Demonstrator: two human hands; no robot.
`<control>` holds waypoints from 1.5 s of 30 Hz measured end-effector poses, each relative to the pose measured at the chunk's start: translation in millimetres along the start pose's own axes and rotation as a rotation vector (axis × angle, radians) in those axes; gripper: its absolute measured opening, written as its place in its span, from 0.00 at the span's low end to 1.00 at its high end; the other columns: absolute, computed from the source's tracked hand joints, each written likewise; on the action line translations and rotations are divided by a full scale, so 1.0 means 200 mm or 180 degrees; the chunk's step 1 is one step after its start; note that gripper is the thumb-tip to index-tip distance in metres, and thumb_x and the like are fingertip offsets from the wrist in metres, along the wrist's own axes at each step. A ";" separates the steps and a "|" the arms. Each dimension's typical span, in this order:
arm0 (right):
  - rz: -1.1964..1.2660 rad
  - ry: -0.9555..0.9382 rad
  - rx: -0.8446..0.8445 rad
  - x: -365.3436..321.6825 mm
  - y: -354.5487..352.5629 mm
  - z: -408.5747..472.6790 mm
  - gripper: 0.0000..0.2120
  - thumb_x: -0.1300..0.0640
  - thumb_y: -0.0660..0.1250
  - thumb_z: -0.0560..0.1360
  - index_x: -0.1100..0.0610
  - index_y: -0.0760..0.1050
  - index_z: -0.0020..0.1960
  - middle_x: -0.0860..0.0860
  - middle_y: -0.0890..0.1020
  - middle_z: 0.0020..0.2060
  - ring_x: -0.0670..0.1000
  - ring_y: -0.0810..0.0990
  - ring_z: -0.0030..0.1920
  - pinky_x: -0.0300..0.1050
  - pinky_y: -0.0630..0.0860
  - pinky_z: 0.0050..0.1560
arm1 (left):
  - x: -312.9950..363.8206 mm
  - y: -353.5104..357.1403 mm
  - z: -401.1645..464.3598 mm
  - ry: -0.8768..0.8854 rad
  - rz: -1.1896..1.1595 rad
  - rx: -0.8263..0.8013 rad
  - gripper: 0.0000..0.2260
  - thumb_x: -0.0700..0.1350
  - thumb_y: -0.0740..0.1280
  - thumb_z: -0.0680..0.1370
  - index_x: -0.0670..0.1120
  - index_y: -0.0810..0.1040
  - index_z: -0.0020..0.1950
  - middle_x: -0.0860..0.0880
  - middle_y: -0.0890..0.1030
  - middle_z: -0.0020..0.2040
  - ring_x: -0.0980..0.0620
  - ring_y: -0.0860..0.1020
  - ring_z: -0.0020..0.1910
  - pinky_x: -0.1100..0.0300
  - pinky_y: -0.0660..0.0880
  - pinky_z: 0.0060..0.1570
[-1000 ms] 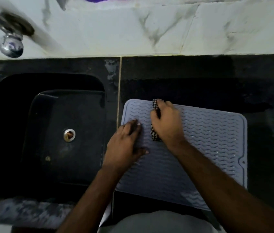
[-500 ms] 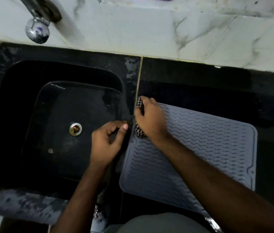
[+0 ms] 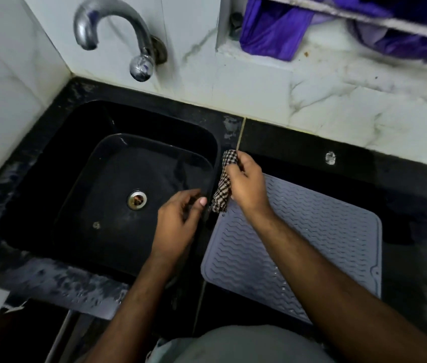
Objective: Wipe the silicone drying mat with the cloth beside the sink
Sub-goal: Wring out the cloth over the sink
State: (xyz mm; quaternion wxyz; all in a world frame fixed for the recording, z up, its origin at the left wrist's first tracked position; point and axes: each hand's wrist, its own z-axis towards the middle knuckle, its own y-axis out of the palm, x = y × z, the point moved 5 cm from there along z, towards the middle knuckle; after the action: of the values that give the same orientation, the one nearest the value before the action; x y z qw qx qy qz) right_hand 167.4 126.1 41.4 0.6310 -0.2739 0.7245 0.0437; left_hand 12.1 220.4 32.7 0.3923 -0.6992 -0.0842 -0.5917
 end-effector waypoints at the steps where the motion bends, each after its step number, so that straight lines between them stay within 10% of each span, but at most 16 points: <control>1: 0.0253 0.0009 -0.0026 -0.03 -0.01 -0.05 0.14 0.51 0.62 0.74 0.50 0.79 0.58 0.51 0.84 0.49 0.53 0.83 0.50 0.52 0.79 0.49 | 0.01 -0.02 -0.02 -0.0149 -0.0218 0.0082 0.13 0.52 0.67 0.82 0.49 0.81 0.63 0.56 0.83 0.55 0.62 0.80 0.55 0.63 0.78 0.55; 8: 0.1510 0.0238 -0.0853 -0.12 0.01 -0.42 0.16 0.58 0.61 0.74 0.52 0.76 0.61 0.56 0.80 0.51 0.55 0.77 0.47 0.45 0.74 0.35 | 0.13 0.01 -0.14 -0.1909 -0.2284 -0.1315 0.43 0.77 0.55 0.71 0.44 0.79 0.66 0.35 0.82 0.60 0.38 0.81 0.59 0.41 0.75 0.63; 12: 0.0577 -0.0399 -0.1126 -0.18 0.03 -0.56 0.14 0.61 0.61 0.81 0.49 0.71 0.64 0.58 0.81 0.48 0.47 0.76 0.36 0.39 0.69 0.25 | 0.18 -0.07 -0.22 -0.1393 -0.2348 -0.1462 0.32 0.66 0.62 0.79 0.39 0.78 0.65 0.35 0.83 0.53 0.40 0.83 0.51 0.45 0.80 0.58; 16: -0.0084 -0.0995 -0.1061 -0.21 0.08 -0.62 0.15 0.51 0.66 0.78 0.47 0.71 0.65 0.56 0.81 0.44 0.52 0.82 0.41 0.51 0.79 0.40 | 0.12 -0.19 -0.24 -0.1338 -0.2402 -0.0889 0.30 0.61 0.77 0.70 0.41 0.78 0.62 0.38 0.84 0.56 0.40 0.83 0.56 0.43 0.78 0.61; 24: 0.0880 -0.0008 -0.0987 -0.16 0.27 -0.77 0.21 0.45 0.65 0.79 0.43 0.68 0.71 0.46 0.81 0.61 0.46 0.82 0.59 0.53 0.82 0.56 | 0.13 -0.35 -0.26 -0.0987 -0.2428 -0.0513 0.20 0.55 0.69 0.79 0.43 0.73 0.65 0.41 0.84 0.57 0.42 0.84 0.56 0.49 0.83 0.47; 28: 0.0701 -0.0407 -0.0785 -0.22 0.28 -0.83 0.24 0.51 0.68 0.80 0.47 0.66 0.73 0.49 0.82 0.58 0.48 0.84 0.55 0.58 0.84 0.47 | 0.14 -0.38 -0.27 -0.0470 -0.1808 -0.0569 0.15 0.55 0.65 0.82 0.54 0.72 0.67 0.47 0.81 0.57 0.48 0.84 0.51 0.52 0.82 0.36; 33: 0.0240 -0.1041 -0.0643 -0.27 0.23 -0.86 0.24 0.53 0.72 0.77 0.48 0.69 0.71 0.47 0.82 0.58 0.49 0.83 0.57 0.51 0.82 0.52 | 0.17 -0.42 -0.24 -0.0157 -0.1781 -0.0669 0.13 0.50 0.67 0.81 0.46 0.80 0.63 0.43 0.82 0.58 0.46 0.81 0.60 0.51 0.78 0.61; 41: -0.0512 -0.1627 -0.0652 -0.32 0.16 -0.90 0.32 0.47 0.78 0.69 0.50 0.64 0.65 0.45 0.81 0.53 0.44 0.82 0.51 0.50 0.82 0.47 | 0.27 -0.42 -0.28 0.0072 -0.2168 -0.0742 0.09 0.42 0.68 0.80 0.38 0.75 0.54 0.46 0.80 0.45 0.51 0.80 0.46 0.59 0.79 0.47; 45: -0.0155 -0.1870 -0.0471 -0.36 0.08 -0.88 0.29 0.43 0.70 0.75 0.54 0.64 0.69 0.43 0.79 0.47 0.44 0.81 0.47 0.37 0.77 0.44 | 0.35 -0.38 -0.28 -0.0100 -0.2924 -0.0516 0.11 0.48 0.68 0.80 0.41 0.76 0.55 0.40 0.80 0.49 0.44 0.80 0.50 0.47 0.79 0.55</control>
State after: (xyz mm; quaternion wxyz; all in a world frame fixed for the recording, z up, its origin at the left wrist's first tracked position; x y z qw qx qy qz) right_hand 6.9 91.8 140.1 0.7928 -0.3121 0.4990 0.1585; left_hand -55.4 211.2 128.9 0.0325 -0.6268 -0.3445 -0.6982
